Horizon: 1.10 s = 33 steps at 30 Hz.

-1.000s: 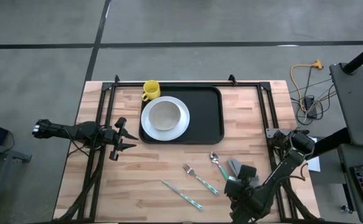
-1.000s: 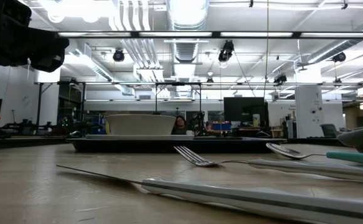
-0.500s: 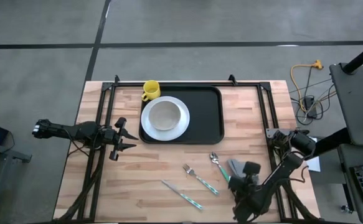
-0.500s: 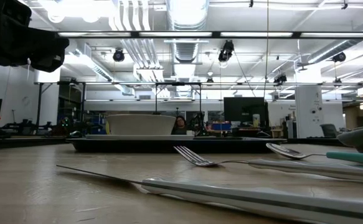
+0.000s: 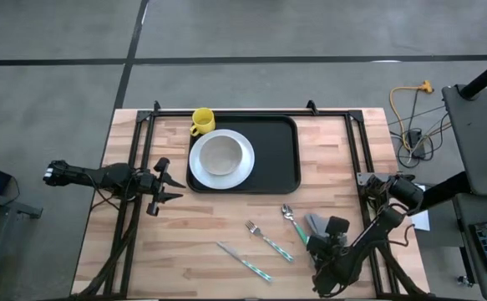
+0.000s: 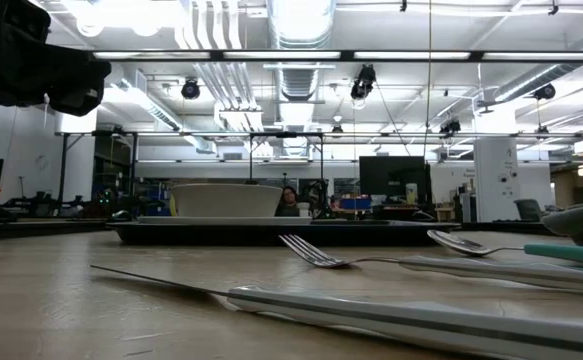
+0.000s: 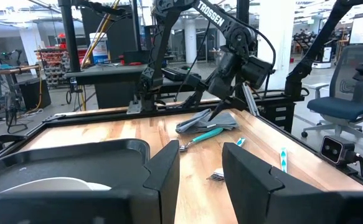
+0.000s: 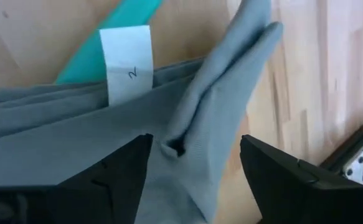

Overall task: Set up tray
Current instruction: Put the gray napkin on the black serving tray beside the white plate

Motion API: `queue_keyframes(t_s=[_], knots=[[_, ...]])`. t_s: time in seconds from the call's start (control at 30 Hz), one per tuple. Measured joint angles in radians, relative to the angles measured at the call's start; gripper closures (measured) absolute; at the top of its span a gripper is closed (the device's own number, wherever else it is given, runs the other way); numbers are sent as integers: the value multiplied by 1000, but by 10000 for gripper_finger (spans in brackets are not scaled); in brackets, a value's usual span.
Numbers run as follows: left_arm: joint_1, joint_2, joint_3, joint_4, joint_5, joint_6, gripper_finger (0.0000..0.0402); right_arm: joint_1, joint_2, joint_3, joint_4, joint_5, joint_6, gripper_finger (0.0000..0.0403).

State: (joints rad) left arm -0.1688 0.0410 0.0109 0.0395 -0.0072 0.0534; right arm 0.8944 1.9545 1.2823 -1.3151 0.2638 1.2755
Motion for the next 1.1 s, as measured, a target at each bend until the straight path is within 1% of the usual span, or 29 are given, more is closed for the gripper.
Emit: queue_keyframes(t_s=[0.1,0.17,0.27,0.43,0.47,0.57,0.67,0.83,0.97,1.1], knots=[[0,0,0,0,0,0,299,0,0,-20,-4,0,16,189],[0,0,0,0,0,0,299,0,-2,-30,-8,0,30,214],[0,0,0,0,0,0,299,-1,-5,-34,-9,0,29,267],[0,0,0,0,0,0,299,-11,-6,-35,-38,4,2,376],[0,0,0,0,0,0,299,-17,-8,-36,-60,12,7,383],[0,0,0,0,0,0,299,-43,-35,-49,-139,51,62,392],[0,0,0,0,0,0,299,-80,-95,-80,-204,103,125,394],[0,0,0,0,0,0,299,-168,-267,-175,-224,202,187,394],[0,0,0,-5,0,0,299,-251,-418,-260,-216,269,171,395],[0,0,0,-6,0,0,299,-330,-559,-332,-180,383,116,395]])
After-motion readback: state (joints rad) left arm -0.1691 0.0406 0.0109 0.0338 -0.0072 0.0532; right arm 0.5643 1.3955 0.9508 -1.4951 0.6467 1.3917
